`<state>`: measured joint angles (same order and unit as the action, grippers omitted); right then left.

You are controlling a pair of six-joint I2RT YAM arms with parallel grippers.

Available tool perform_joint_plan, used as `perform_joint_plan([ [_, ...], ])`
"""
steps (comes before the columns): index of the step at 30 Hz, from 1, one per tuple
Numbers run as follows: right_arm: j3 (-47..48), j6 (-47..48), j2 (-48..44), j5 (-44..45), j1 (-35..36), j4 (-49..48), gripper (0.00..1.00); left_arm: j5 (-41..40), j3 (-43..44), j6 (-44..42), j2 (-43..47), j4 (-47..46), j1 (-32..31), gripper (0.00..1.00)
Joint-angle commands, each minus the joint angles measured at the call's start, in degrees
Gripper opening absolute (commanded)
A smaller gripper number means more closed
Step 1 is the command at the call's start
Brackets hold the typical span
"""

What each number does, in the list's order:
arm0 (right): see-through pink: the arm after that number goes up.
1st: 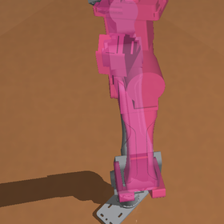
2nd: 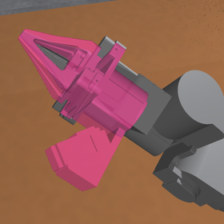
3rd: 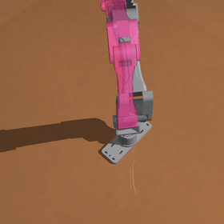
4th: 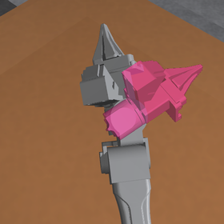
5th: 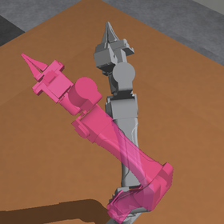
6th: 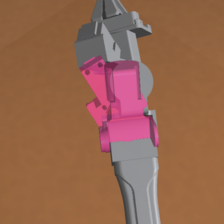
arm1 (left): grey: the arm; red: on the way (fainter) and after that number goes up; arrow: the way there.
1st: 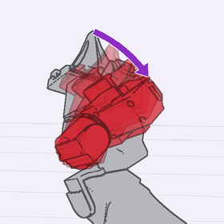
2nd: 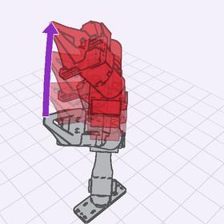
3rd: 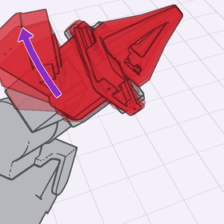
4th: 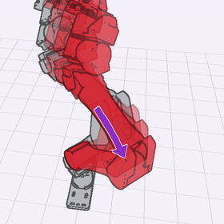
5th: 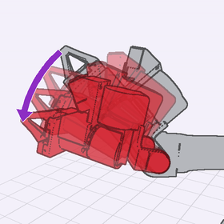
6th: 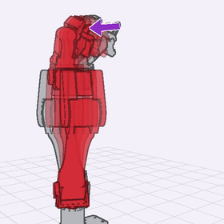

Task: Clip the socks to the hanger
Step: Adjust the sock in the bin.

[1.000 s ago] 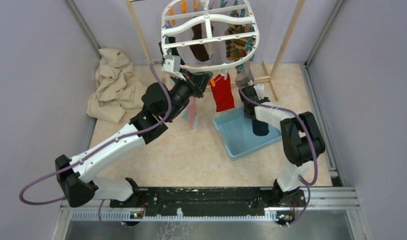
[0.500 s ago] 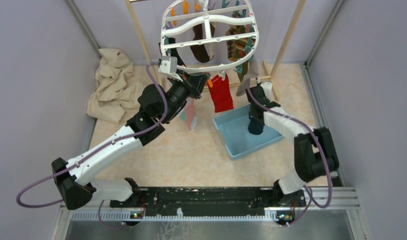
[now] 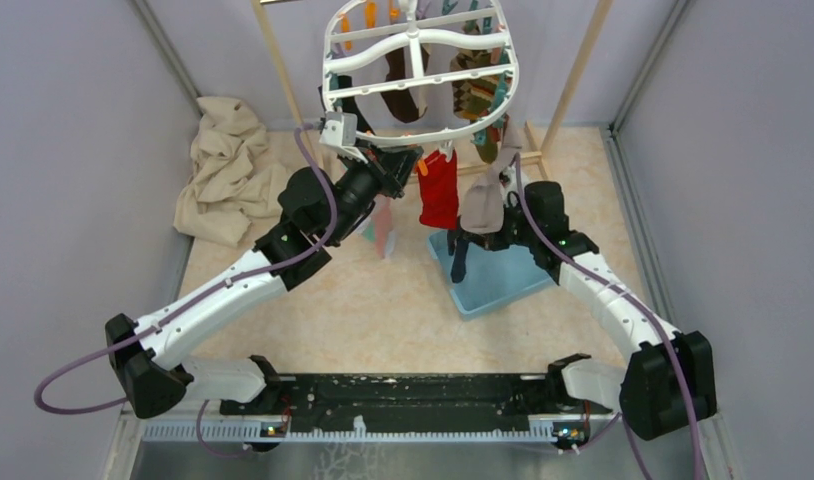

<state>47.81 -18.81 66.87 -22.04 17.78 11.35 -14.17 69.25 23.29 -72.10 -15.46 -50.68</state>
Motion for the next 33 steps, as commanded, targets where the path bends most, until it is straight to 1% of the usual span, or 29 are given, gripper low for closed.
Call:
perform_joint_plan([
  [1, -2.1, 1.4, -1.6, -23.0, -0.3, -3.2, 0.00, 1.9, 0.4, 0.4, 0.0, -0.1, -0.2, 0.00],
  [2, -2.1, 2.8, -1.0, -24.6, -0.4, -1.9, 0.00, 1.9, 0.4, 0.4, 0.0, -0.1, -0.2, 0.00],
  [4, -1.9, 5.6, 0.3, -24.3, -0.4, 2.7, 0.00, 2.2, 0.7, 0.5, -0.3, -0.2, -0.2, 0.00],
  [9, -1.3, 7.0, 2.1, -9.0, -0.4, 8.2, 0.00, 3.2, 1.0, 1.2, -1.1, -0.3, -0.2, 0.00],
  [11, -0.8, 8.2, 3.6, -5.0, -0.4, 9.8, 0.00, 3.3, 1.1, 1.3, -1.2, -0.3, -0.3, 0.00],
  [13, -0.5, 8.8, 5.5, -2.9, -0.3, 10.3, 0.00, 3.3, 1.1, 1.1, -1.1, -0.1, -0.2, 0.00],
  [17, -0.4, 8.4, 7.3, -1.2, -0.1, 10.0, 0.00, 2.6, 0.9, 0.6, -0.5, 0.4, -0.2, 0.00],
  [22, 1.2, 7.1, 1.9, -3.0, 0.3, 7.3, 0.00, 2.1, 1.1, 0.0, -0.2, 0.8, -0.2, 0.00],
  [24, 3.7, 7.2, 0.7, -4.8, 0.7, 8.5, 0.00, 2.2, 1.2, 0.0, -0.3, 0.7, -0.2, 0.00],
  [28, 10.3, 9.1, 1.7, -3.4, 4.7, 12.9, 0.00, 2.9, 1.5, 0.5, -1.0, 0.4, -0.2, 0.00],
  [33, 12.8, 10.0, 4.2, -2.8, 9.1, 13.8, 0.00, 2.9, 1.3, 0.6, -0.8, 0.3, -0.2, 0.00],
])
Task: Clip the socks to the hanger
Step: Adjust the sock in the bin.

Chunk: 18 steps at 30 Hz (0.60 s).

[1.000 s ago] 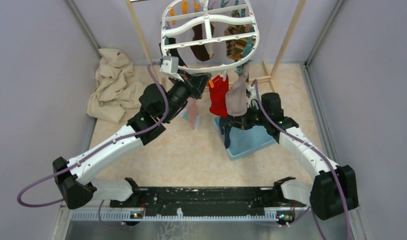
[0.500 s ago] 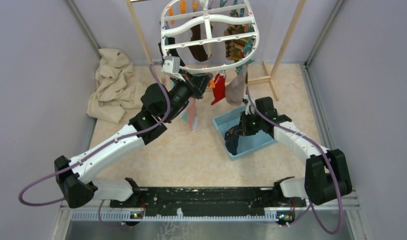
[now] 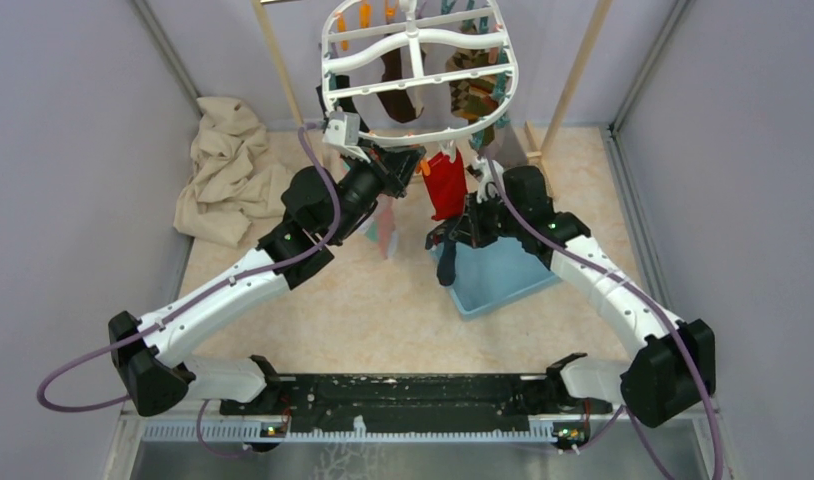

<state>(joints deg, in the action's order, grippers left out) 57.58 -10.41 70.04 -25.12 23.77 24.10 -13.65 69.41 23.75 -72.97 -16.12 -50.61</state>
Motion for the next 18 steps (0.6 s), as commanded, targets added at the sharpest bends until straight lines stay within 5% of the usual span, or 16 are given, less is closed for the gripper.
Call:
perform_joint_plan([
  [1, 3.2, 1.8, 1.5, 0.5, 3.8, 0.9, 0.00, 2.2, 1.1, 0.2, 0.3, 1.0, -0.3, 0.00],
  [18, 3.5, 7.2, 6.4, 2.2, 6.3, 2.3, 0.00, 0.9, 0.1, -0.7, 1.2, 1.3, -0.3, 0.00],
])
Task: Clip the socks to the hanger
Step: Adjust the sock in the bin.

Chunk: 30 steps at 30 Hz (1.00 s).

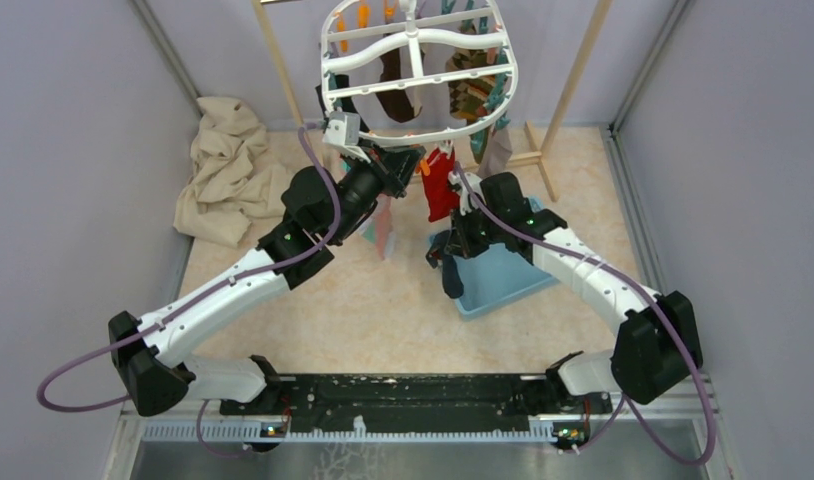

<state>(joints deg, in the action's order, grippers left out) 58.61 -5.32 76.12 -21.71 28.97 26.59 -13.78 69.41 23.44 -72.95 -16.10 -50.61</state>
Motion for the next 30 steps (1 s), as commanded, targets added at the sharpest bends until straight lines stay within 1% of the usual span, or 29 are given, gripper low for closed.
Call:
perform_joint_plan([
  [1, 2.9, 2.1, -0.1, -1.2, 1.6, -0.3, 0.00, 1.0, 0.1, -0.5, 1.2, 1.2, -0.3, 0.00],
  [8, 7.9, 3.6, -0.7, -0.9, 6.6, 1.9, 0.00, 1.1, 0.6, -0.5, 1.1, 1.2, -0.3, 0.00],
  [16, 5.1, 5.1, 0.9, 1.7, 7.2, 2.2, 0.00, 1.0, -0.3, -0.3, 2.1, 1.2, -0.3, 0.00],
  [23, 2.6, 5.1, 0.5, 8.6, 7.2, 3.7, 0.00, 1.1, -0.5, -0.4, 2.1, 1.0, -0.3, 0.00],
  [25, 2.2, 7.0, 1.0, 10.4, 7.3, 4.6, 0.00, 1.2, -0.5, -0.4, 2.0, 0.9, -0.3, 0.00],
  [30, 1.8, 7.0, 2.0, 15.1, 7.2, 5.7, 0.00, 1.2, -0.8, -0.5, 2.2, 0.6, -0.3, 0.00],
])
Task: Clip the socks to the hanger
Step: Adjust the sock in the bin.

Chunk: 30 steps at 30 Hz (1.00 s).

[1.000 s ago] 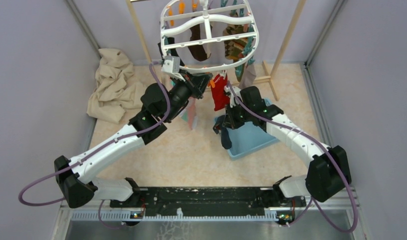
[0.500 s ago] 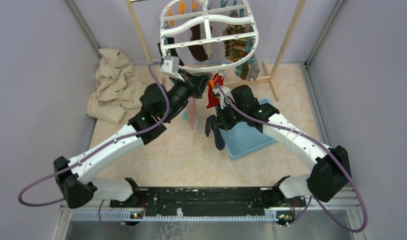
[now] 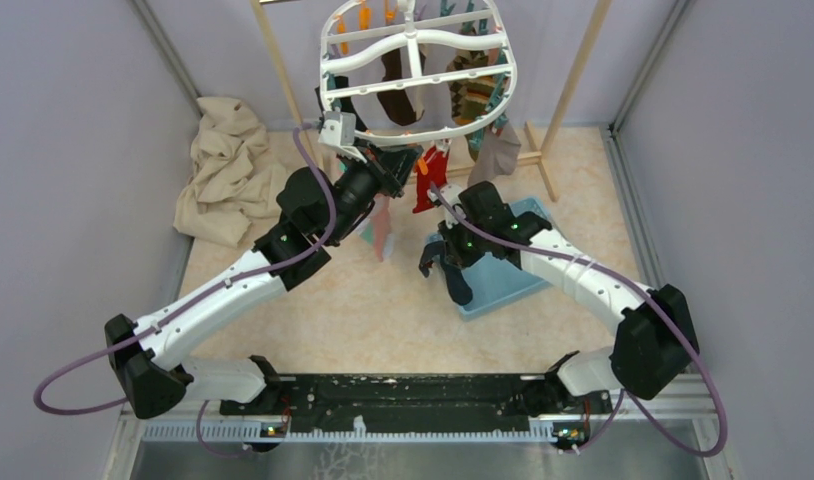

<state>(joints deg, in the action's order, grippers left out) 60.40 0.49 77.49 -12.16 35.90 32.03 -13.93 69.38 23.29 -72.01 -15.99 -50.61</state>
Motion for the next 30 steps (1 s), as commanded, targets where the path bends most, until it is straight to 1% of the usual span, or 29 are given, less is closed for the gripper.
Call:
perform_joint_plan([
  [1, -0.2, 1.1, 0.6, 6.7, 0.3, 0.4, 0.00, 1.4, -0.8, -0.4, 1.3, 0.5, -0.3, 0.00],
  [9, -0.4, 1.7, 1.6, 15.5, 0.3, 3.1, 0.00, 1.6, -0.8, -0.7, 1.3, 0.4, -0.3, 0.00],
  [15, -2.0, -0.9, 3.1, 21.0, 0.3, 3.7, 0.00, 2.2, -0.9, -0.4, 0.9, 0.2, -0.3, 0.00],
  [17, -2.2, -2.8, 3.0, 22.2, 0.3, 3.6, 0.14, 2.3, -0.8, -0.4, 0.9, 0.2, -0.3, 0.00],
  [18, -2.3, -3.3, 3.1, 23.0, 0.2, 3.5, 0.25, 2.4, -0.8, -0.5, 0.9, 0.2, -0.3, 0.00],
  [20, -2.2, -4.2, 3.0, 24.3, 0.2, 3.5, 0.52, 2.6, -0.6, -0.5, 0.9, 0.2, -0.3, 0.00],
  [21, -2.2, -4.5, 2.8, 24.4, 0.2, 3.5, 0.58, 2.7, -0.6, -0.5, 0.8, 0.2, -0.3, 0.00],
  [24, -2.2, -5.0, 1.2, 22.8, 0.2, 2.9, 0.66, 2.7, -0.6, -0.5, 0.9, 0.3, -0.3, 0.00],
  [30, -1.6, -5.6, -4.3, 17.5, 0.2, 3.0, 0.68, 2.7, -0.7, -0.5, 0.8, 0.3, -0.3, 0.00],
])
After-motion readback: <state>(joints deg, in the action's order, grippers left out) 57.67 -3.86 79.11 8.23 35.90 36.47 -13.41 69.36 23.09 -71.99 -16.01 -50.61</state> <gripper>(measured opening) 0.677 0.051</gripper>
